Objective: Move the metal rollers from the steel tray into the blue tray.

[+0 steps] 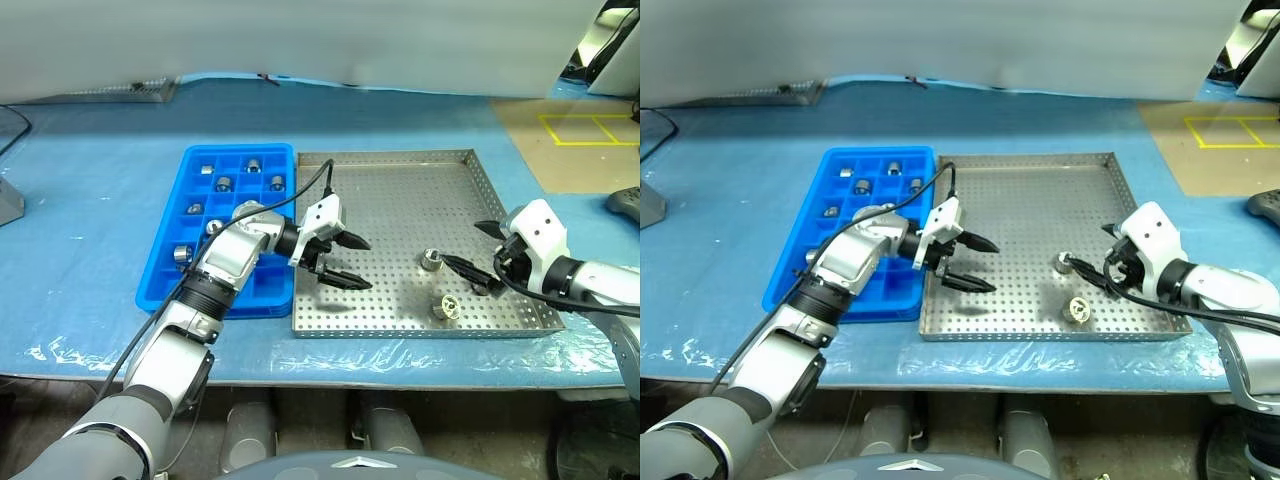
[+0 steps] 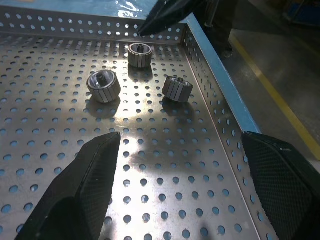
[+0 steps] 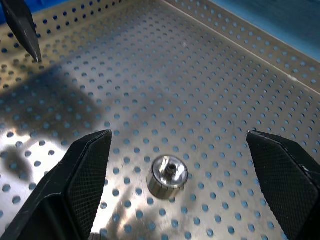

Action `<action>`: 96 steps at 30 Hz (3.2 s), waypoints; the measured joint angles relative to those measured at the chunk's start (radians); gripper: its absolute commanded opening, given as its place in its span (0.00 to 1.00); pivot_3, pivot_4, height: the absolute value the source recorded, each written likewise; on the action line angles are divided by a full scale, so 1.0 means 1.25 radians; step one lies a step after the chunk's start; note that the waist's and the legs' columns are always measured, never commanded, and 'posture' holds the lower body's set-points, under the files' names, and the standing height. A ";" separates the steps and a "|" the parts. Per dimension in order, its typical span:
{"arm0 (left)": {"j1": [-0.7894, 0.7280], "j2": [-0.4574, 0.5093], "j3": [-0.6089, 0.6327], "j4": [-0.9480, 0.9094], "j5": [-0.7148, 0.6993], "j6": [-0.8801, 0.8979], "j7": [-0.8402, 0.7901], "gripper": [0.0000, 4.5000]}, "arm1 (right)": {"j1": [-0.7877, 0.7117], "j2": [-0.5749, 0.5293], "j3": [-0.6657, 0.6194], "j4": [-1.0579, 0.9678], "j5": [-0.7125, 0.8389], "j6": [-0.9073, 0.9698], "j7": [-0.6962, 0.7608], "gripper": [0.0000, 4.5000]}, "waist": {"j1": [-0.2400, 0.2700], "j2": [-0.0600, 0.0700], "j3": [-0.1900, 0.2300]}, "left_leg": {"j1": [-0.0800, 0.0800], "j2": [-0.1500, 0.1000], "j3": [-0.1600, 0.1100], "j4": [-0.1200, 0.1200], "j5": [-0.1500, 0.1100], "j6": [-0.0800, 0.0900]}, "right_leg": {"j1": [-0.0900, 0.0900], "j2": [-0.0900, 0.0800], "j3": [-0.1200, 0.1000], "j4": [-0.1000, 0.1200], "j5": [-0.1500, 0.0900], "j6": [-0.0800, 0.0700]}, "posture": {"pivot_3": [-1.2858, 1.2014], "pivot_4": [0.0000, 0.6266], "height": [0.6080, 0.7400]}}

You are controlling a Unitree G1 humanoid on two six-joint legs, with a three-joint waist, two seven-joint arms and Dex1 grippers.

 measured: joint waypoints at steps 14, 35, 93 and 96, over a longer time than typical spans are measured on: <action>-0.001 0.017 0.005 0.018 -0.007 -0.009 0.034 0.90 | -0.087 0.025 0.158 0.318 -0.090 -0.124 0.045 1.00 | 0.008 0.000 0.000 | -0.001 0.000 0.002 0.001 0.000 0.001 | -0.002 -0.001 0.000 0.003 0.000 -0.001 | 0.48 0.24 1.00; 0.005 0.007 0.005 0.145 -0.004 -0.136 0.029 0.91 | -0.112 0.088 0.171 0.460 -0.145 -0.208 0.050 0.86 | 0.006 0.000 0.000 | 0.001 0.000 0.003 0.003 0.000 0.001 | -0.001 -0.002 0.001 0.006 0.000 -0.001 | 0.48 0.24 1.00; 0.299 0.318 0.325 -0.373 -0.152 0.242 0.347 0.91 | -0.669 0.480 0.399 0.930 -0.284 -0.529 0.164 0.38 | 0.135 -0.003 0.002 | -0.018 0.006 -0.005 0.002 0.008 -0.014 | -0.026 -0.002 -0.010 0.029 -0.008 -0.014 | 0.74 0.24 1.00; 0.312 0.317 0.327 -0.418 -0.172 0.273 0.375 0.91 | -0.678 0.506 0.408 0.975 -0.301 -0.562 0.176 0.38 | 0.154 -0.003 0.002 | -0.018 0.006 -0.005 0.003 0.008 -0.014 | -0.025 -0.002 -0.010 0.029 -0.008 -0.014 | 0.74 0.24 1.00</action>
